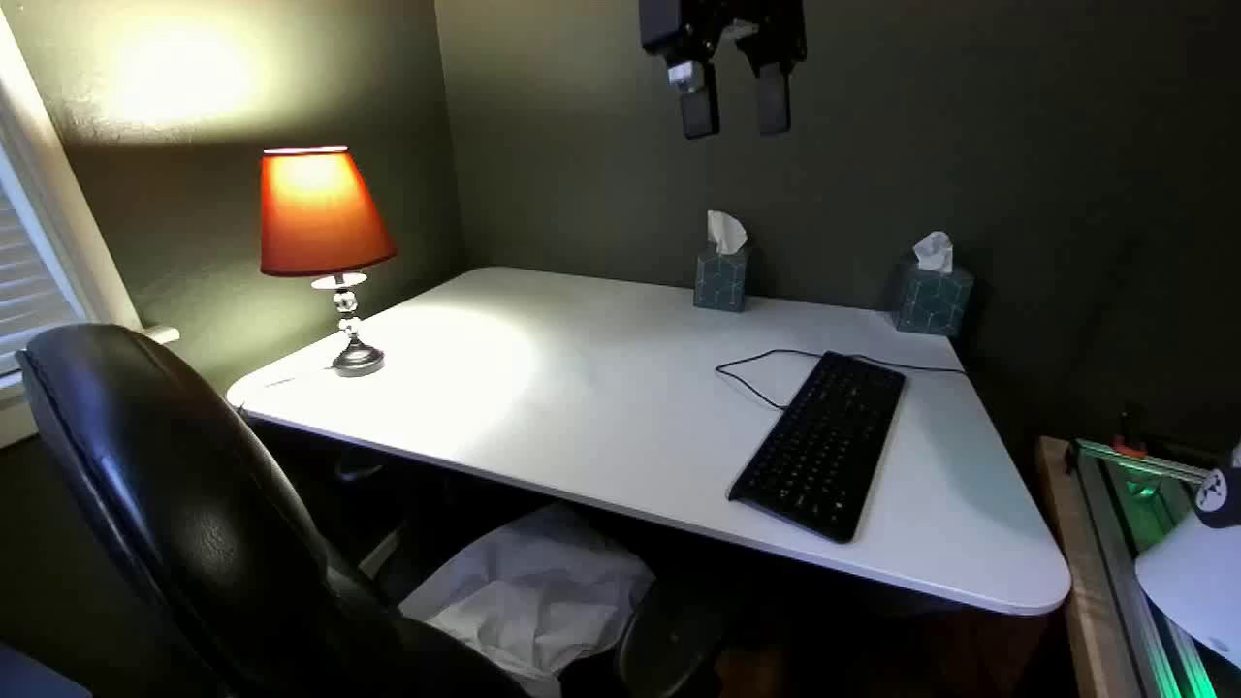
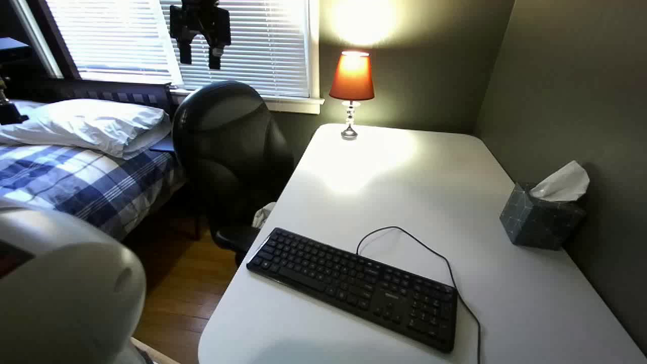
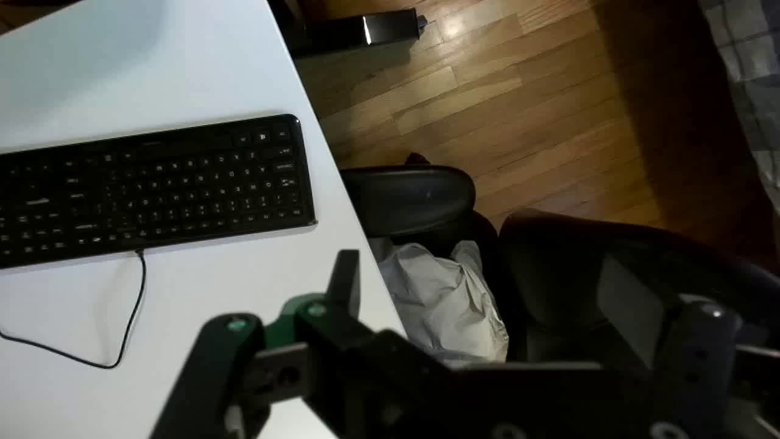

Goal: Press a letter key in the middle of the keyboard

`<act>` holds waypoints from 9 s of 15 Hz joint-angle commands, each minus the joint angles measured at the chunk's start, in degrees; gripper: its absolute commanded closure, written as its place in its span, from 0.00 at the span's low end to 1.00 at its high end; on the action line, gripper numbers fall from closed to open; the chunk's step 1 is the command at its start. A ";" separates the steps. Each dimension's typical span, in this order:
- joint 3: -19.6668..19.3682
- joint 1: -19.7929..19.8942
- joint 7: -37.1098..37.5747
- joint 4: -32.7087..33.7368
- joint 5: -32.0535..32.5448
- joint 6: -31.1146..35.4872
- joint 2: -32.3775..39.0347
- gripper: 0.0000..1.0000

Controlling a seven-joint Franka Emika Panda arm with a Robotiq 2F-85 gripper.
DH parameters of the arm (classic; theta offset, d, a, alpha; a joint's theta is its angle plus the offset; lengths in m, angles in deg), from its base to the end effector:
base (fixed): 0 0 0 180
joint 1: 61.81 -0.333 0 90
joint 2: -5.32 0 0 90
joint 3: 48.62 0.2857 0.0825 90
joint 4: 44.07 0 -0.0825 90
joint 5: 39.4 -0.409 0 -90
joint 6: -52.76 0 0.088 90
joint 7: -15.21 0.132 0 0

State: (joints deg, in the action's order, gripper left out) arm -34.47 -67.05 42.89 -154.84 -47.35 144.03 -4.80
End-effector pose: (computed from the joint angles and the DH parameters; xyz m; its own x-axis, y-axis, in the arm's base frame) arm 0.4779 0.1923 0.4873 0.9678 -0.1626 -0.1921 -0.1665 -0.9860 -0.0044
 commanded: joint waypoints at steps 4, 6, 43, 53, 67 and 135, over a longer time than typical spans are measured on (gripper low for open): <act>-0.86 -0.95 0.14 0.12 0.16 -0.09 0.09 0.00; -0.86 -0.95 0.14 0.12 0.16 -0.09 0.09 0.00; -16.51 8.12 -26.54 -20.71 16.51 18.09 5.53 0.00; -18.02 9.35 -30.03 -20.92 15.95 24.59 13.19 0.00; -19.19 11.06 -31.65 -19.31 14.07 24.14 20.60 0.00; -19.92 14.50 -39.51 -12.48 18.58 29.91 38.84 1.00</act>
State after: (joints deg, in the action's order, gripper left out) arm -55.00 -53.34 5.25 -168.68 -27.54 174.24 32.53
